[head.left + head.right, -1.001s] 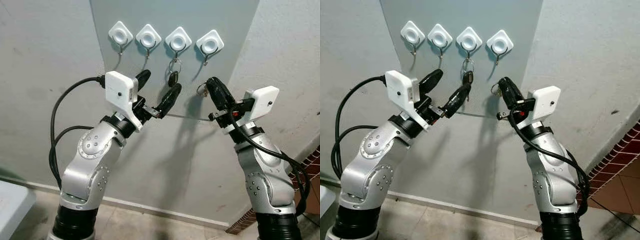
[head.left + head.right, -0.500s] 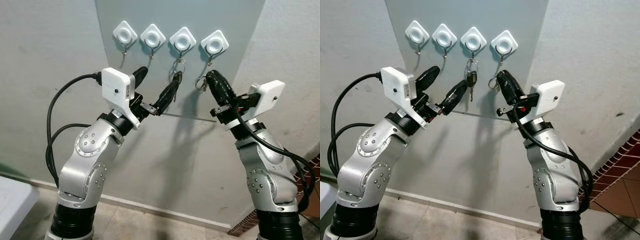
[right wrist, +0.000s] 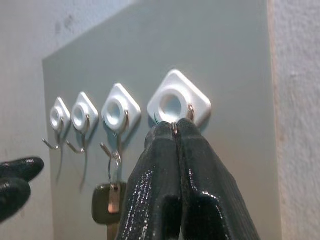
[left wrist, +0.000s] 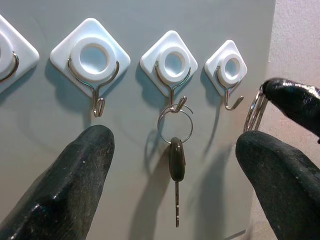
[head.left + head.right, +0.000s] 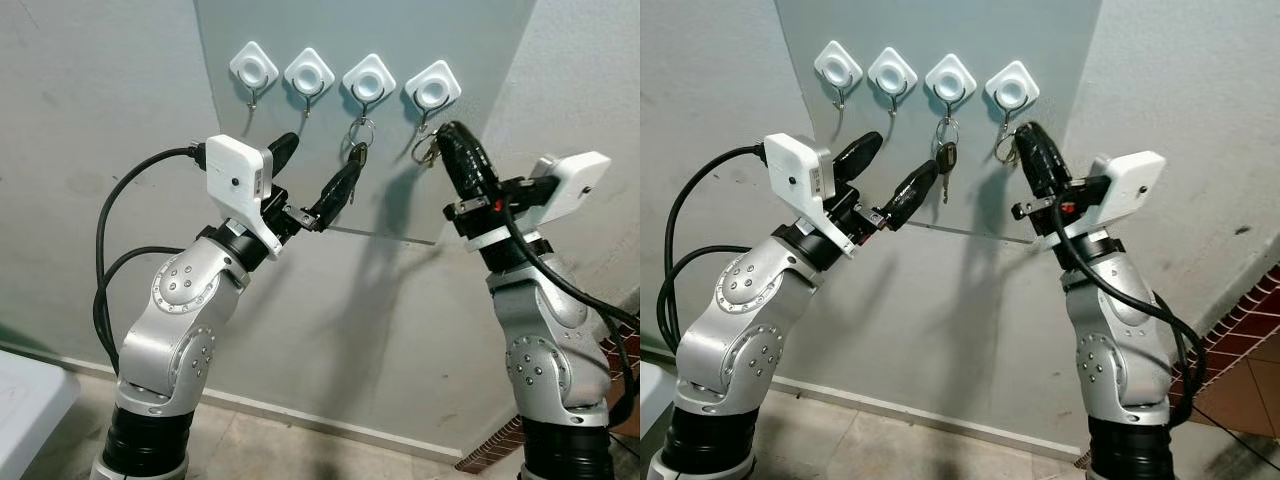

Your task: Hang keys on a hook

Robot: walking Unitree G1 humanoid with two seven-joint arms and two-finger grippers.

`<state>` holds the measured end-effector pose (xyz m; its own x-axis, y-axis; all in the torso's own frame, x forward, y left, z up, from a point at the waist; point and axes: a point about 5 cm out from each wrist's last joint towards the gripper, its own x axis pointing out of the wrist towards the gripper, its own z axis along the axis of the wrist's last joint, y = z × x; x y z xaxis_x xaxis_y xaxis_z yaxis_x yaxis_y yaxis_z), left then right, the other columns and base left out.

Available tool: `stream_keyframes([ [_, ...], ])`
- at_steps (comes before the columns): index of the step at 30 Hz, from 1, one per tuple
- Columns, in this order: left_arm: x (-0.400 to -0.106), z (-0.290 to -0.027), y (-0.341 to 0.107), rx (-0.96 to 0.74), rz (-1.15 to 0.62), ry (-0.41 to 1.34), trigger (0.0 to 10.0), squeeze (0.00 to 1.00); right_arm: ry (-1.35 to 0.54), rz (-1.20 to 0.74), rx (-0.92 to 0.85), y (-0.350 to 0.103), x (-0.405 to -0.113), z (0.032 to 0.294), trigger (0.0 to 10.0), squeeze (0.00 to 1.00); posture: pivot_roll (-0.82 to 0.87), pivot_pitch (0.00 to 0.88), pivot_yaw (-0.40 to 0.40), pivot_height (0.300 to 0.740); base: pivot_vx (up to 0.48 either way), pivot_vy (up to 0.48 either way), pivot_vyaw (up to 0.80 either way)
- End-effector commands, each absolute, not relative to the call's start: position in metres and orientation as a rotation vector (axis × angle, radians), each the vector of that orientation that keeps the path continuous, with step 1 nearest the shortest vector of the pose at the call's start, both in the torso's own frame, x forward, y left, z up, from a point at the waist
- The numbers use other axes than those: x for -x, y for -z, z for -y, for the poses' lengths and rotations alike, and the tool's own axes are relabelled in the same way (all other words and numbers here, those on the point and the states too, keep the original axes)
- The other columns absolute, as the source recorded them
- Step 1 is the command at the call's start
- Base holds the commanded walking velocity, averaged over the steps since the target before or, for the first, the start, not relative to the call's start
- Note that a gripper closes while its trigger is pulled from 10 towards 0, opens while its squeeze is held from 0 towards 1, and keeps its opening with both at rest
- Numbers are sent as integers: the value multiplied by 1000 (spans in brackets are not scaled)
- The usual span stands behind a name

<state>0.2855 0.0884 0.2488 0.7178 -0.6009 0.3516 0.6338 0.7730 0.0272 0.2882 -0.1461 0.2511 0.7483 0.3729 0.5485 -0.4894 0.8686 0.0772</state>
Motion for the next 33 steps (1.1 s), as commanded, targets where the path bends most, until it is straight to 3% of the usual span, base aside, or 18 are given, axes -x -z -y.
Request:
stream_keyframes([
  [1, -284, -85, -256, 87, 383, 707, 10000, 0, -480, 588, -229, -262, -286, 145, 10000, 0, 7, 0, 2, 732, 0, 0, 0],
  [33, -282, -85, -257, 106, 383, 700, 10000, 0, -383, 471, -288, -272, -288, 134, 10000, 0, 9, 0, -5, 732, 0, 0, 0],
])
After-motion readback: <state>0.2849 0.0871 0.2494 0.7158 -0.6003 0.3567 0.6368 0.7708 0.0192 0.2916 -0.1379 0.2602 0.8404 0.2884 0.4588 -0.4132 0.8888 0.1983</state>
